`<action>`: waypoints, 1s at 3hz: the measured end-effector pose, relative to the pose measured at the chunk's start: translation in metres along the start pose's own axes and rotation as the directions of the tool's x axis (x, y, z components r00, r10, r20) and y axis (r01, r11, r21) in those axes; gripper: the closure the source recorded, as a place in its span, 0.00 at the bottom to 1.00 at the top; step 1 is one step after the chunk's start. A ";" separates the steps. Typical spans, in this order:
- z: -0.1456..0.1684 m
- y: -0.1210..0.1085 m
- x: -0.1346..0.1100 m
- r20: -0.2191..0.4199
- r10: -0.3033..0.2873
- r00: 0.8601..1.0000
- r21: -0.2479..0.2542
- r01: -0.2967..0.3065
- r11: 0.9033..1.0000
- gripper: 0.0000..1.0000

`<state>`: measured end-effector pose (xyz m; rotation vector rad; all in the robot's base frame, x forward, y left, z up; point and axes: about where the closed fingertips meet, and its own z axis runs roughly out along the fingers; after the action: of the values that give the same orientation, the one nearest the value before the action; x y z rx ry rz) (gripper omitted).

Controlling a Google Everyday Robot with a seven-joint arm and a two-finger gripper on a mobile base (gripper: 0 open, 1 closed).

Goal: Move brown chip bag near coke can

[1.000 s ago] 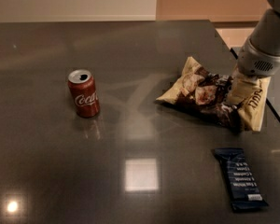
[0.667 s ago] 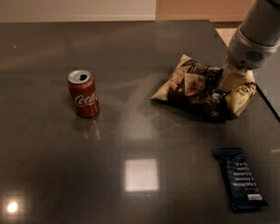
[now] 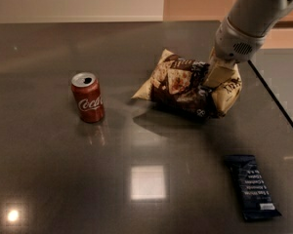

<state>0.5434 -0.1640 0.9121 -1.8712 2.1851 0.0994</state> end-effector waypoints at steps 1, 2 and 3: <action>0.006 0.006 -0.027 0.034 -0.055 0.998 -0.030 0.056 0.998 1.00; 0.014 0.018 -0.049 0.066 -0.116 0.991 -0.069 0.121 0.990 1.00; 0.018 0.033 -0.067 0.093 -0.189 0.977 -0.107 0.199 0.974 1.00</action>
Offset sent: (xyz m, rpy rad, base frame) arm -0.0215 0.0790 -0.0082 0.0747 0.0769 0.2308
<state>0.5230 -0.0898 0.9068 -2.0938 1.9690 0.2652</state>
